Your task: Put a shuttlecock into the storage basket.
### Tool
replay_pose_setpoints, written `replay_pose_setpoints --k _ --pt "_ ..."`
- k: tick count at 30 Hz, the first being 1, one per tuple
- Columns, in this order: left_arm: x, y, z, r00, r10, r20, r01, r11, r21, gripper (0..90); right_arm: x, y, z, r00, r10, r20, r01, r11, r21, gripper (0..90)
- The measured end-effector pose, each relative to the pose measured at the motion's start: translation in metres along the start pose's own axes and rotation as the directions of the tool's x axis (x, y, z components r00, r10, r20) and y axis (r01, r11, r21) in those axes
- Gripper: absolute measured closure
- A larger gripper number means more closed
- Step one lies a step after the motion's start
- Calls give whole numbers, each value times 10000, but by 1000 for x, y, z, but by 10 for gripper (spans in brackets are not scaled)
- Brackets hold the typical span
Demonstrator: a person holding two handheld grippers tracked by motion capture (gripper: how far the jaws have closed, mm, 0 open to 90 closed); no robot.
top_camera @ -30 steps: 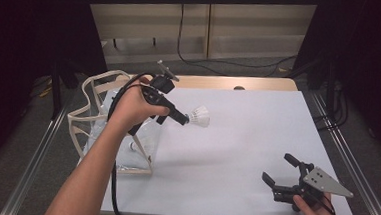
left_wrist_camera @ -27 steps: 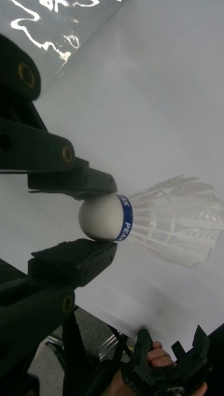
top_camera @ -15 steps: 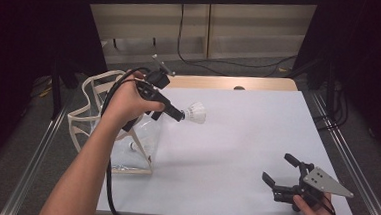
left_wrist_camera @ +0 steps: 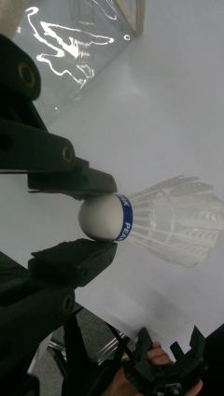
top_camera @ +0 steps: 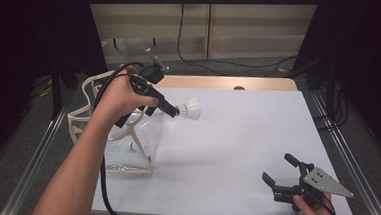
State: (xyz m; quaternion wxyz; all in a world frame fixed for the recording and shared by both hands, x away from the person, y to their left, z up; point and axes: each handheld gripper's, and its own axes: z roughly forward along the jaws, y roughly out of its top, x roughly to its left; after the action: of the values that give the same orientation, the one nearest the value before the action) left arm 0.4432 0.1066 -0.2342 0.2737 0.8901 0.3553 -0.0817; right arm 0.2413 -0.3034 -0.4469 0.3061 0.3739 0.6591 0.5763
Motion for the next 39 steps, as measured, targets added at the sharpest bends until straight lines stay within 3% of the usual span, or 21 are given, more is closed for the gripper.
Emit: replay_pose_setpoints --k 39 --pt "3 3 -39 9982 -137 -576 126 9997 -199 661 1 0 1 10000 15 1 -15 10000 -30 28"
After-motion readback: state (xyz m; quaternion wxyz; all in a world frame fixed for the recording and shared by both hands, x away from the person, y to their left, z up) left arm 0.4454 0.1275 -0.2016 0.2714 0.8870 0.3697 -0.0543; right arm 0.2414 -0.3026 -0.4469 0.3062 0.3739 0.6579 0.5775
